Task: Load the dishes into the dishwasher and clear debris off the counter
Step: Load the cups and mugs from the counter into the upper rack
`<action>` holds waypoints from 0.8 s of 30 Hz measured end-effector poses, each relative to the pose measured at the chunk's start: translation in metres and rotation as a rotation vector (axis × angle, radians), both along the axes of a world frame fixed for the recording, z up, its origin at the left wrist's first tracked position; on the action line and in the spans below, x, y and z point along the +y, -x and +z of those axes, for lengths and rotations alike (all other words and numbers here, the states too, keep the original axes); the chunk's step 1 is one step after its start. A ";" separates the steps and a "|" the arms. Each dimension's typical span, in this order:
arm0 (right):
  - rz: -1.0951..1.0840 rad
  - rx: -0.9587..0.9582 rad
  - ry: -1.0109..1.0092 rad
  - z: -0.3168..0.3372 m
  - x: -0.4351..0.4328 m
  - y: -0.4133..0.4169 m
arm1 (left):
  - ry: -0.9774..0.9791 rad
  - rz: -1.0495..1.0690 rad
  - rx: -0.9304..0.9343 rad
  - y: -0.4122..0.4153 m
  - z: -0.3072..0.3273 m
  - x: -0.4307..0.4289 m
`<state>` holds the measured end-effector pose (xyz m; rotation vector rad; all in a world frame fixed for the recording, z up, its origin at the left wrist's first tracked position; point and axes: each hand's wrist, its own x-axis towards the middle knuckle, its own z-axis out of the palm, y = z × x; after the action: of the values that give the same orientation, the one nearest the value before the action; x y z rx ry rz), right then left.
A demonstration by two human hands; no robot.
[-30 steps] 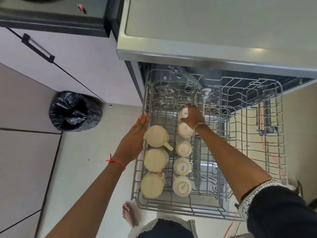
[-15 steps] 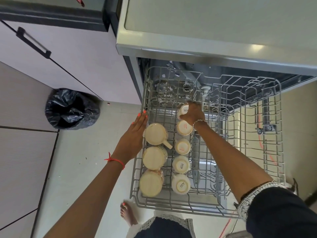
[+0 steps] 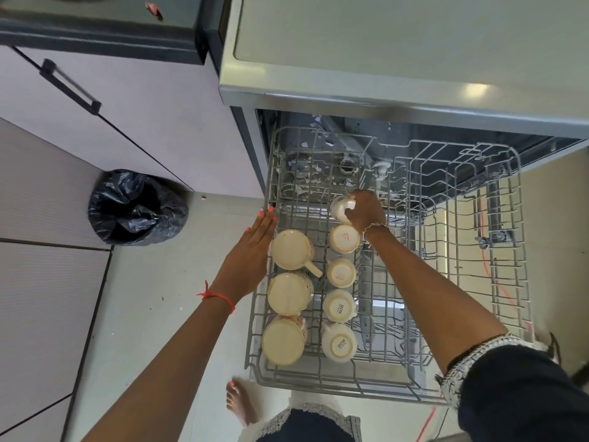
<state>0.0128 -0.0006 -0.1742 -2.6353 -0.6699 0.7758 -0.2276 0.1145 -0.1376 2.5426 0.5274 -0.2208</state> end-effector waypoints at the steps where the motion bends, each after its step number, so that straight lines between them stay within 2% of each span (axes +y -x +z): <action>1: -0.004 0.001 -0.002 -0.001 0.000 0.000 | 0.003 0.000 -0.003 0.000 0.000 0.000; 9: -0.125 0.105 -0.130 -0.012 0.003 -0.009 | 0.003 0.014 -0.026 0.000 -0.002 -0.002; 16: 0.073 0.131 0.012 -0.001 0.010 -0.009 | 0.003 0.027 -0.034 -0.001 -0.002 -0.004; 19: 0.230 0.053 0.122 -0.008 0.009 -0.005 | 0.001 0.021 -0.030 -0.001 -0.001 -0.004; 24: 0.224 0.025 0.090 -0.008 0.007 -0.004 | 0.006 0.017 -0.032 0.000 0.000 -0.004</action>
<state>0.0169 0.0065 -0.1825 -2.6551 -0.9566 0.9189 -0.2272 0.1109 -0.1377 2.5305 0.5349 -0.1756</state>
